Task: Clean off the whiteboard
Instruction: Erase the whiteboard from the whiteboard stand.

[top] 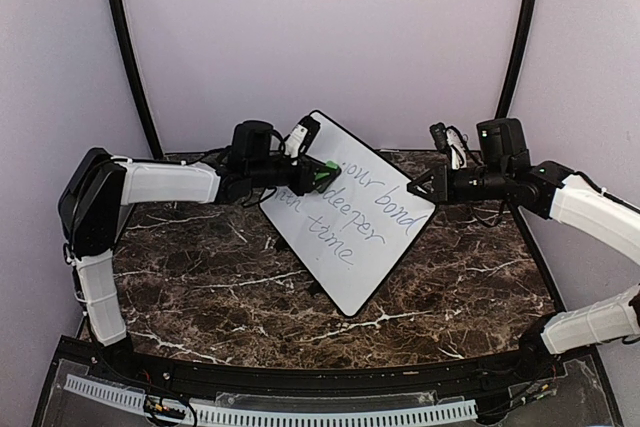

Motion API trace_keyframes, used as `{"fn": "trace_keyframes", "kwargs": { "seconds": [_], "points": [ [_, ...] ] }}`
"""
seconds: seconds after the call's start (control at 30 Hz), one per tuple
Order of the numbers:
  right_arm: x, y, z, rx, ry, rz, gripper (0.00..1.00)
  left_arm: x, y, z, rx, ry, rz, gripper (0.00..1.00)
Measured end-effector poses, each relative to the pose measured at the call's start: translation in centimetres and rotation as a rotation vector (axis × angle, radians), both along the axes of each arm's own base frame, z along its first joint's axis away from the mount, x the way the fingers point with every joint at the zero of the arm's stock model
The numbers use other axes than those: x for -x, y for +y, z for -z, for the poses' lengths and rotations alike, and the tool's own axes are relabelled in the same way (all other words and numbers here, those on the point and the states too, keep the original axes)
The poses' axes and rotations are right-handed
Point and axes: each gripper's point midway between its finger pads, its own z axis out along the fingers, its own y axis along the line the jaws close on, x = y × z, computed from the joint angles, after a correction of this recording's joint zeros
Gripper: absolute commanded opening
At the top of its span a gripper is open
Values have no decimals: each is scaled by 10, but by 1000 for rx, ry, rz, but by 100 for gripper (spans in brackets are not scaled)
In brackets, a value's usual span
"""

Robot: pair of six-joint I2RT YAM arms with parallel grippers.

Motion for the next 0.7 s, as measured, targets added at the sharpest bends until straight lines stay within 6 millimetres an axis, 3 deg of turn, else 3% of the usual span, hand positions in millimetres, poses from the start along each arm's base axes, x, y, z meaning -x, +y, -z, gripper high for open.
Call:
{"fn": "trace_keyframes", "kwargs": {
  "seconds": [0.3, 0.5, 0.7],
  "points": [
    [-1, 0, 1, 1, 0, 2, 0, 0, -2, -1, -12, 12, 6, 10],
    [-2, 0, 1, 2, 0, 5, 0, -10, -18, -24, 13, -23, 16, 10],
    [-1, 0, 1, 0, -4, 5, 0, -8, -17, -19, 18, -27, 14, 9]
  ]
}}
